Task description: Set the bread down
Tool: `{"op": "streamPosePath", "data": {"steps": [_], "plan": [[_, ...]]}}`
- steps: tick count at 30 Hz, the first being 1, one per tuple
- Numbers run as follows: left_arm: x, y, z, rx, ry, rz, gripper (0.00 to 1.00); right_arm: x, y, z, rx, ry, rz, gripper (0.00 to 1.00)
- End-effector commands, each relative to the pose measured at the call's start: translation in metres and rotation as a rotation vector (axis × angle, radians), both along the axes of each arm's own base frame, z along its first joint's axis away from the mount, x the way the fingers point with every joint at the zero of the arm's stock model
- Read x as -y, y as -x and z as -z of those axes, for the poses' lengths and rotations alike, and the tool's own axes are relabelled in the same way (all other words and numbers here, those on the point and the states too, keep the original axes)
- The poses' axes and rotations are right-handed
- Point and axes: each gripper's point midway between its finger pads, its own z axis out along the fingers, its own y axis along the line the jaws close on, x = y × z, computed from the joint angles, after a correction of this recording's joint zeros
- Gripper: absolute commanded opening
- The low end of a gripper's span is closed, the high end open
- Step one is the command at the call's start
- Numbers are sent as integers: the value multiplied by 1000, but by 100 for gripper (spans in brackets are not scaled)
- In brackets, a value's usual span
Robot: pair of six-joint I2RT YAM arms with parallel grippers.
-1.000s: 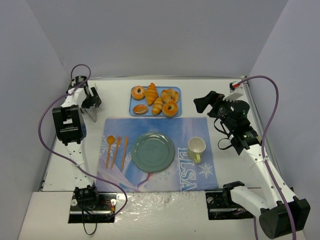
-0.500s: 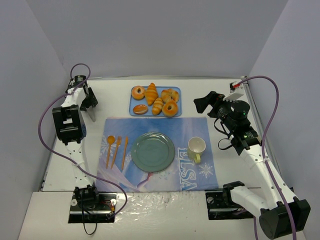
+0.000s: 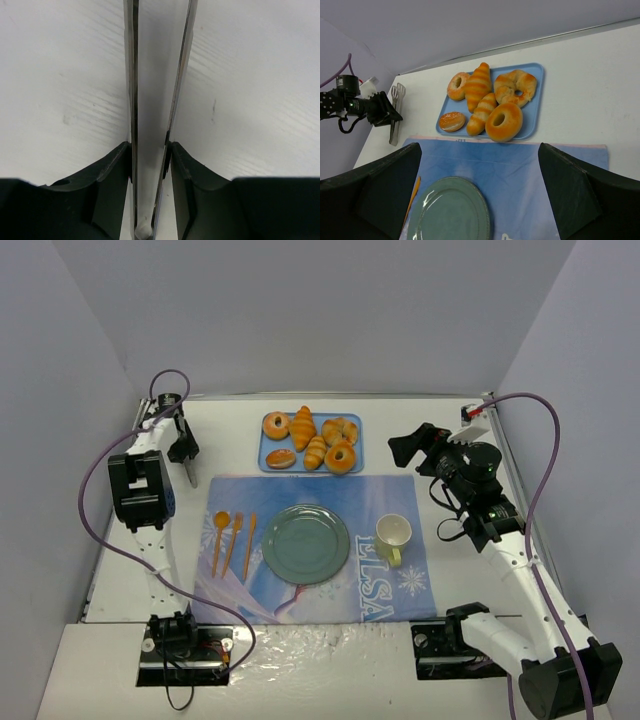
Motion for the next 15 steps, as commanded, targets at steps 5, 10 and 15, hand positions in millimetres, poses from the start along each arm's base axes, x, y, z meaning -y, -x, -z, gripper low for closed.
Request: {"op": "streamPosePath", "data": {"steps": [5,10,15], "plan": [[19,24,-85,87,-76,14,32,3,-1,-20,76,-22,12,100],[27,39,-130,152,-107,25,32,0,-3,-18,75,-28,2,100],[40,51,-157,184,-126,50,33,-1,-3,-19,77,-31,-3,100]]}}
